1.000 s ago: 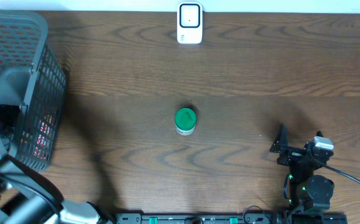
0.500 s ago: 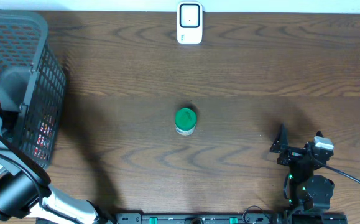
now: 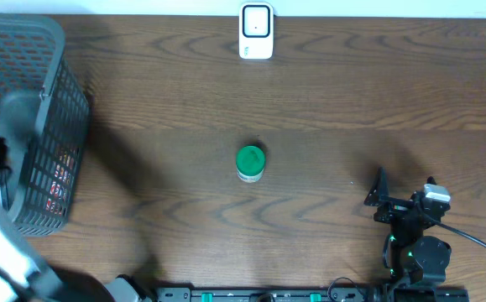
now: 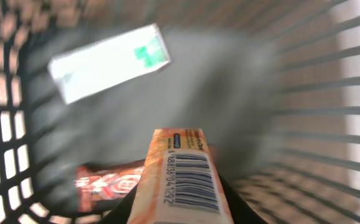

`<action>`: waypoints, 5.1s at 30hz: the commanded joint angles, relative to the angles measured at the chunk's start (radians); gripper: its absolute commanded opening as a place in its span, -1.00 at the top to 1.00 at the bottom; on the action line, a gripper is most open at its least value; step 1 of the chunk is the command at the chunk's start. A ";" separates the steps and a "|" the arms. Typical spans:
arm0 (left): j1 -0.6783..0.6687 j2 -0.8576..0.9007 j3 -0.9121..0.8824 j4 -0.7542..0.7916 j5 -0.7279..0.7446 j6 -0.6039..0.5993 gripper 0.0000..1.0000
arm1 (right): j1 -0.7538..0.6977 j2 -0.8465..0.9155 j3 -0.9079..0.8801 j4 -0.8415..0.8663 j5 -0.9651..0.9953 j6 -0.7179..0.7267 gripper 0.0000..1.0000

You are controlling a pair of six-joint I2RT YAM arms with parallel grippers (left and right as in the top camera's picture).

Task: Scan the item barcode
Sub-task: 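Reach the left gripper back into the basket and grasp a small orange box, then place the small orange box beside the jar and release, then reach the left gripper into the basket and grasp the brown Top chocolate bar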

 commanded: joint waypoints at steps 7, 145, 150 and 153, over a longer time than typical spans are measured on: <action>-0.080 -0.393 0.049 -0.108 0.479 -0.053 0.40 | -0.001 -0.008 -0.004 0.000 -0.002 -0.008 -0.98; -0.047 0.627 0.158 -0.262 -0.142 0.745 -0.88 | -0.001 -0.007 -0.004 -0.001 -0.002 -0.008 -0.98; -0.047 0.627 0.158 -0.259 -0.239 0.645 -0.89 | -0.001 -0.007 -0.004 -0.001 -0.002 -0.008 -0.99; -0.047 0.627 0.158 -0.256 -0.284 0.583 -0.89 | -0.001 -0.007 -0.004 0.000 -0.002 -0.008 -0.98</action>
